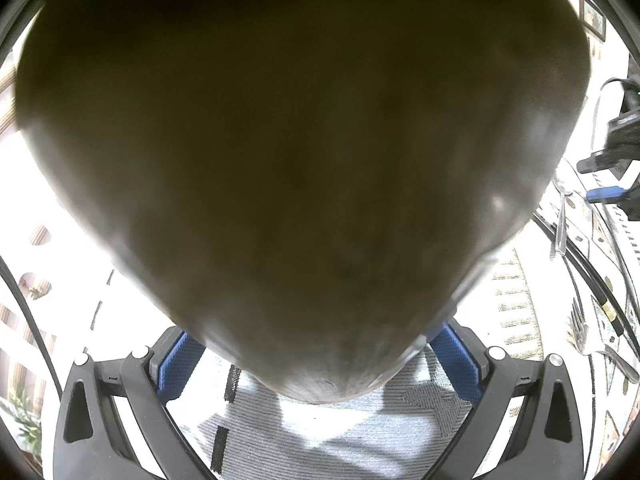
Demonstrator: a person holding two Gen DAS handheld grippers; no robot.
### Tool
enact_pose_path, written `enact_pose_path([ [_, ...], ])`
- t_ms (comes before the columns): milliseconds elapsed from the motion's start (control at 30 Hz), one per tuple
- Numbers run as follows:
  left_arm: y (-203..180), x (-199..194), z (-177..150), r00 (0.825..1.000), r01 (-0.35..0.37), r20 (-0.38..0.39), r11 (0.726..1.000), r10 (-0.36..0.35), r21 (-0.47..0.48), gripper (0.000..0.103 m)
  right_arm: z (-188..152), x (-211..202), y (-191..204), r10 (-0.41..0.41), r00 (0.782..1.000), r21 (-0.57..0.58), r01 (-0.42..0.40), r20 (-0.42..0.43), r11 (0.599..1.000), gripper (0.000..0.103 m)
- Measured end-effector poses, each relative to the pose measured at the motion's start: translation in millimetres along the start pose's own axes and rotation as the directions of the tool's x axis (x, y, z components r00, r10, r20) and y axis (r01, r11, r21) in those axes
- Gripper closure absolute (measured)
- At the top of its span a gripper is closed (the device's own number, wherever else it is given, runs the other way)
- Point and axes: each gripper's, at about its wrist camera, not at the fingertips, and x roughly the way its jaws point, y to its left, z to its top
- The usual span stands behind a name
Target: Organize utensils
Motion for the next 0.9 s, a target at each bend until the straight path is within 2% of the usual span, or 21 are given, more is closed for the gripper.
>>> enact_pose_path([
  [100,-0.1,-0.2,0.1,1.000,-0.001,0.000,1.000,0.001,0.000,0.001,11.5,13.7,18.0,-0.086,0.994,-0.062,0.091,0.070,0.994,0.067],
  [133,-0.3,-0.4,0.5,1.000,-0.002,0.000,1.000,0.002,0.000,0.001,14.5,20.1,30.5,-0.145,0.986,-0.118,0.154,0.082,0.981,0.065],
  [167,-0.1,-0.4,0.2,1.000,-0.002,0.000,1.000,0.002,0.000,0.001,14.2,28.2,49.4,-0.235,0.966,-0.209,0.253,0.109,0.945,0.065],
  [200,-0.3,-0.3,0.3,1.000,-0.002,0.000,1.000,0.002,0.000,0.001,12.3,33.5,57.0,-0.278,0.952,-0.256,0.302,0.126,0.918,0.065],
  [233,-0.4,-0.2,0.5,1.000,-0.002,0.001,1.000,0.002,0.000,0.001,8.0,40.2,67.9,-0.336,0.929,-0.321,0.369,0.155,0.872,0.065],
  [267,-0.5,-0.4,0.1,1.000,-0.001,0.000,1.000,0.001,0.001,0.001,1.9,45.2,77.2,-0.376,0.906,-0.383,0.423,0.194,0.822,0.068],
  [300,-0.5,-0.3,0.3,1.000,-0.001,0.000,1.000,0.001,0.001,0.001,-2.0,46.7,81.4,-0.382,0.899,-0.416,0.438,0.214,0.797,0.068],
  [333,-0.3,-0.2,0.5,1.000,-0.001,0.000,1.000,0.001,0.000,0.001,-5.0,46.0,83.7,-0.369,0.903,-0.443,0.429,0.219,0.787,0.070],
  [367,-0.7,-0.4,0.1,1.000,-0.001,0.000,1.000,0.001,0.000,0.001,-6.6,41.6,83.6,-0.337,0.920,-0.449,0.393,0.202,0.802,0.083],
  [433,-0.5,-0.4,0.1,1.000,-0.002,0.000,1.000,0.002,0.001,0.001,-4.9,26.7,84.1,-0.290,0.938,-0.423,0.346,0.192,0.838,0.099],
  [500,-0.5,-0.3,0.4,1.000,-0.002,0.000,1.000,0.002,0.000,0.001,-0.8,13.4,82.6,-0.235,0.955,-0.394,0.290,0.183,0.872,0.099],
  [567,-0.5,-0.5,0.1,1.000,-0.001,0.000,1.000,0.001,0.000,0.001,2.3,4.4,83.4,-0.183,0.968,-0.391,0.237,0.170,0.889,0.100],
  [800,-0.4,2.1,-1.4,1.000,-0.001,0.000,1.000,0.001,0.000,0.001,-5.7,-8.1,88.4,-0.123,0.977,-0.368,0.180,0.173,0.912,0.100],
  [833,-0.6,1.9,-1.6,1.000,-0.002,0.000,1.000,0.002,0.000,0.001,-4.6,-8.1,83.2,-0.106,0.982,-0.345,0.155,0.157,0.926,0.100],
  [900,-0.5,2.0,-1.5,1.000,-0.002,0.000,1.000,0.002,0.000,0.001,-0.4,-0.2,59.3,-0.044,0.998,-0.220,0.053,0.046,0.974,0.097],
])
